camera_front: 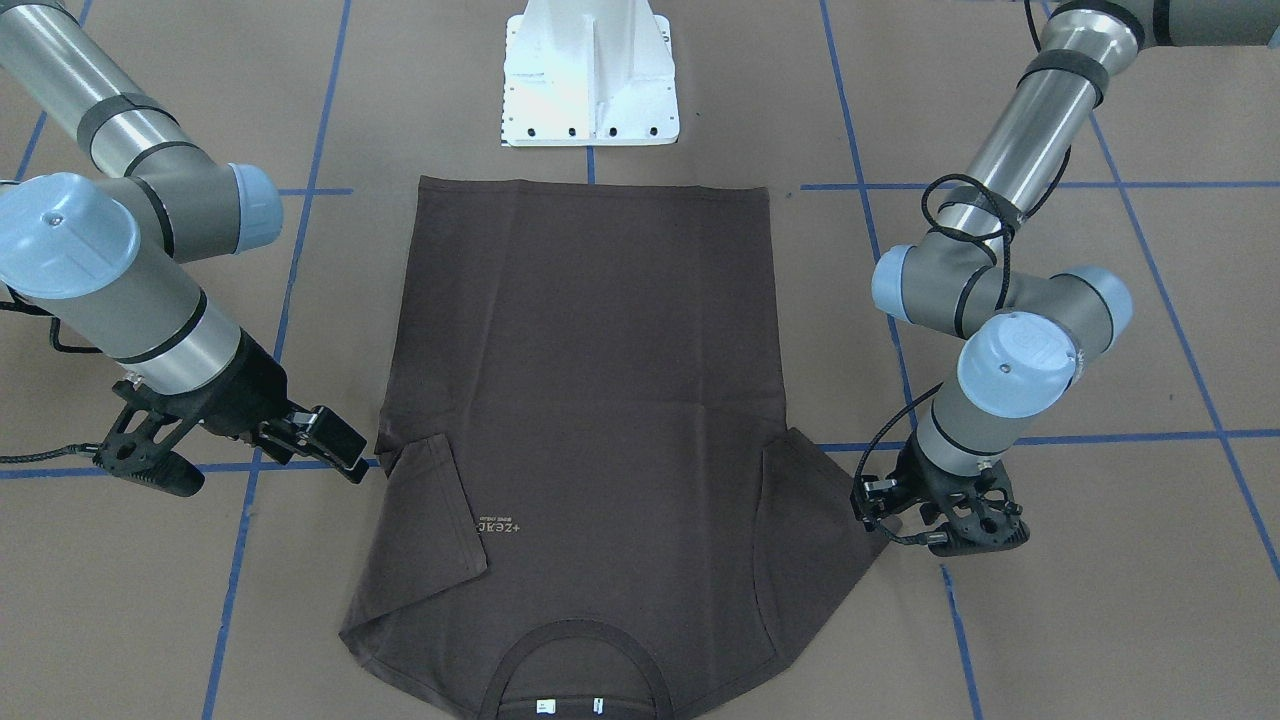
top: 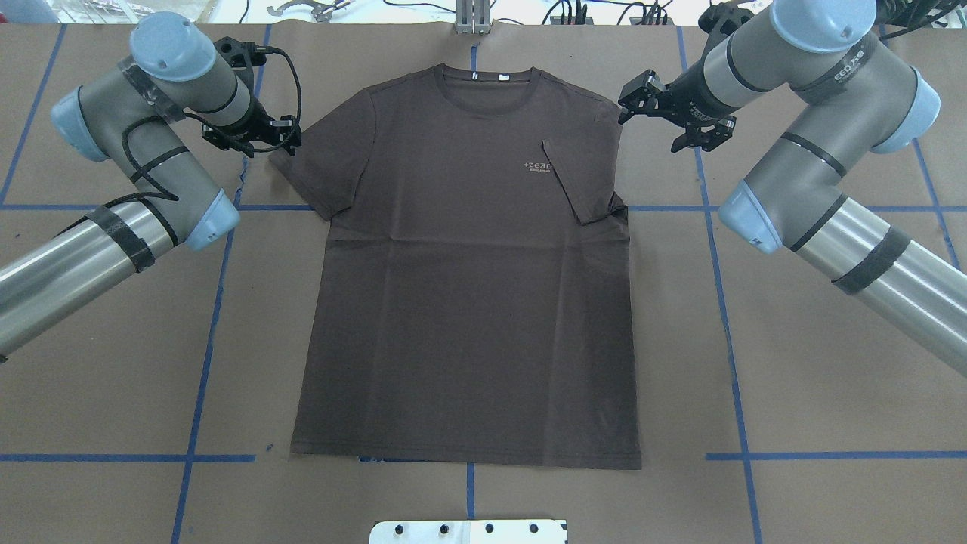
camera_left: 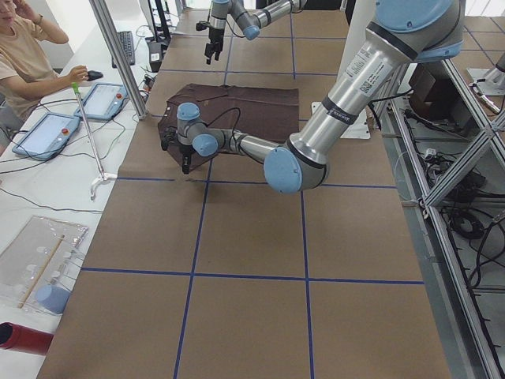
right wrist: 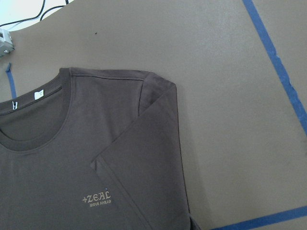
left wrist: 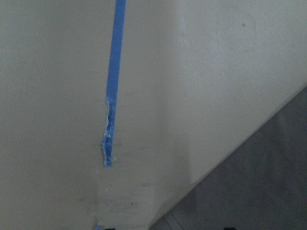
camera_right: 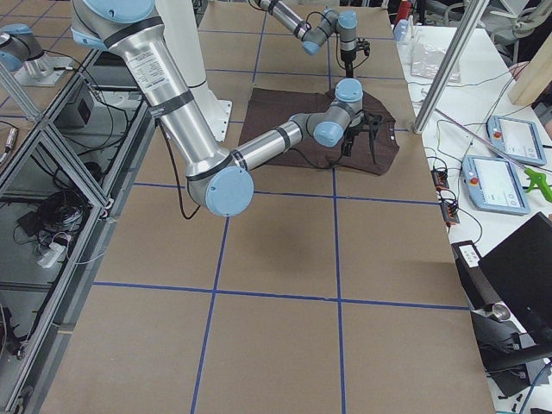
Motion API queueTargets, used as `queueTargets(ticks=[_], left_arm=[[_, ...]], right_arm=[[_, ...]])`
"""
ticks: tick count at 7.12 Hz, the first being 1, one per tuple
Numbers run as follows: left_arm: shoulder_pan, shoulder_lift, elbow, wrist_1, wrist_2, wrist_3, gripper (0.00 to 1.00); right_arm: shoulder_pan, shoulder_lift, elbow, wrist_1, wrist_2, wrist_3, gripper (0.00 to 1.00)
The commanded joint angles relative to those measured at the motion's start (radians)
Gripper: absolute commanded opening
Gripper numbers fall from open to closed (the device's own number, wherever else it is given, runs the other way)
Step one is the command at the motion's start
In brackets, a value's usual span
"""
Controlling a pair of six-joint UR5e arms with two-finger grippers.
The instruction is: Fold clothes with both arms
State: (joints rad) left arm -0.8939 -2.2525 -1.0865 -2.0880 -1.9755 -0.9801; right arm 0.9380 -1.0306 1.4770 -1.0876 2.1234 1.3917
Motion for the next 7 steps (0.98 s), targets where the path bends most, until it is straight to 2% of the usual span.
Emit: queueTargets(ticks=[1,3,4,7], left_arm=[[0.009,0.001,0.007,-0.003,0.02,0.0,0.55],[0.007,0.001,0.007,-0.009,0.02,-0.003,0.31],[0.007,0.001,0.008,-0.02,0.018,-0.005,0.0],[-0.002,-0.025,0.005,-0.021,-0.006,0.006,0.0]], right_arm=[[-0.002,0.0,-0.003,0.0,0.0,0.0,1.0],[-0.007,-0.002,-0.004,0.0,-0.002,0.001,1.0],[-0.008,-0.002,-0.004,0.0,-0.002,0.001,1.0],[-0.016,0.0,-0.006,0.0,-0.002,0.001,1.0]])
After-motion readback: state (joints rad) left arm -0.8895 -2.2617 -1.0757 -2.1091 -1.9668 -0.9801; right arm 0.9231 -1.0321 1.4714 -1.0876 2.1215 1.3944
